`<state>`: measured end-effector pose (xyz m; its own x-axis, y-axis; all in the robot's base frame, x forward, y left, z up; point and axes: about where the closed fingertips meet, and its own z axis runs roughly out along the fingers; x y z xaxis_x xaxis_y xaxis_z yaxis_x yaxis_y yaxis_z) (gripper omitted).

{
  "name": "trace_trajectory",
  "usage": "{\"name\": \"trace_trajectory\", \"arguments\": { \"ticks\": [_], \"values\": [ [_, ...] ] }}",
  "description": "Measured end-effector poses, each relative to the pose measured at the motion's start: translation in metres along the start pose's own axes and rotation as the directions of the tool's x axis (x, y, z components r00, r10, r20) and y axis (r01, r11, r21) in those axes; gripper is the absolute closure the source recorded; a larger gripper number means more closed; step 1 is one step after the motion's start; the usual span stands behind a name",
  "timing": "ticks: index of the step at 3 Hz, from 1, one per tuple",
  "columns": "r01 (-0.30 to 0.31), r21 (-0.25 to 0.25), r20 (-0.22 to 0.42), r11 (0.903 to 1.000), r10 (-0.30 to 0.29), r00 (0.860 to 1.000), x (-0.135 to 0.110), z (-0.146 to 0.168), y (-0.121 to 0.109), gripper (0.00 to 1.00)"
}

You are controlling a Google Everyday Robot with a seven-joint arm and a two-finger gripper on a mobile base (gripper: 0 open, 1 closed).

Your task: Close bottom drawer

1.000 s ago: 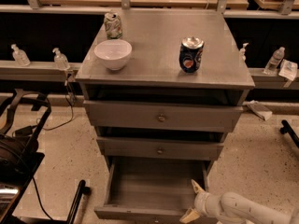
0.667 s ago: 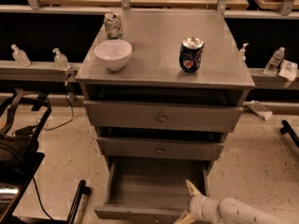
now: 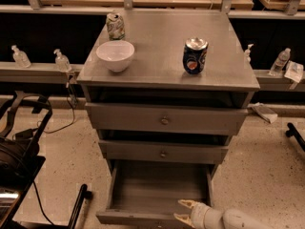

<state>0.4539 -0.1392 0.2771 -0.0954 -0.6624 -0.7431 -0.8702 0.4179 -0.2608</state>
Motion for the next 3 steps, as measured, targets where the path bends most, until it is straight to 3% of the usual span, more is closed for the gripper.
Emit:
{"name": "trace_trajectory", "arguments": {
  "ticks": [1, 2, 3],
  "values": [
    [0.0, -0.002, 0.002, 1.0, 0.0, 1.0, -0.001, 0.001, 0.001, 0.79],
    [-0.033, -0.018, 0.043, 0.9993, 0.033, 0.999, 0.006, 0.001, 0.009, 0.99],
    [-0.085, -0.076, 0.134, 0.9934, 0.095, 0.986, 0.031, -0.003, 0.044, 1.0]
  ]
}}
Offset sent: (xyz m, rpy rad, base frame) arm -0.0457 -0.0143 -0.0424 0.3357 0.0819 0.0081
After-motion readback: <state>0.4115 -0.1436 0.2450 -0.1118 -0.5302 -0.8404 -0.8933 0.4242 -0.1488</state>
